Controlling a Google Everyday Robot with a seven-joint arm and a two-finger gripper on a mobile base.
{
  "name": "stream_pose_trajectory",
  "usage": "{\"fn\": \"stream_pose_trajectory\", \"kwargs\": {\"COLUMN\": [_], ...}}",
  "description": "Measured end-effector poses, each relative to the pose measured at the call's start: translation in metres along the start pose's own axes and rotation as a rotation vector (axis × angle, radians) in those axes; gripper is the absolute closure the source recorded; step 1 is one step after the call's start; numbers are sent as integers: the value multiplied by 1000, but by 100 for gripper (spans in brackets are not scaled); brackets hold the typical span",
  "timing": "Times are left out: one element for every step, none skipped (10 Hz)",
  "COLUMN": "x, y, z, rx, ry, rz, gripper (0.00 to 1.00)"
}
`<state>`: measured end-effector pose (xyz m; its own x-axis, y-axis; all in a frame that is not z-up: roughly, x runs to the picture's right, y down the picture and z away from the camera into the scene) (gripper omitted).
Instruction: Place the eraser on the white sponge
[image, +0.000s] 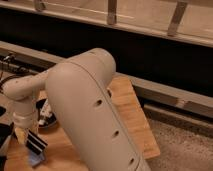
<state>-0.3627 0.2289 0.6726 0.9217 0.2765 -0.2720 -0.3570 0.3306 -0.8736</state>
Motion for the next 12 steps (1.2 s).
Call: {"fn": "stream_pose_trajectory", "kwargs": {"x": [0,0,0,-1,-1,-1,-1,0,1,3,3,3], "y": [0,-1,-1,-1,-1,-2,-3,-6,-9,-9,-10,-13], "z": [0,1,2,2,4,5,8,12,17,18,18,21], "rx": [1,1,2,2,2,2,3,4,4,4,3,4], "ry": [0,0,1,0,1,1,4,10,16,18,18,22], "rz": [0,0,-1,-1,-1,-1,4,7,12,14,18,24], "gripper": [49,48,43,35,25,20,19,19,19,19,20,27]}}
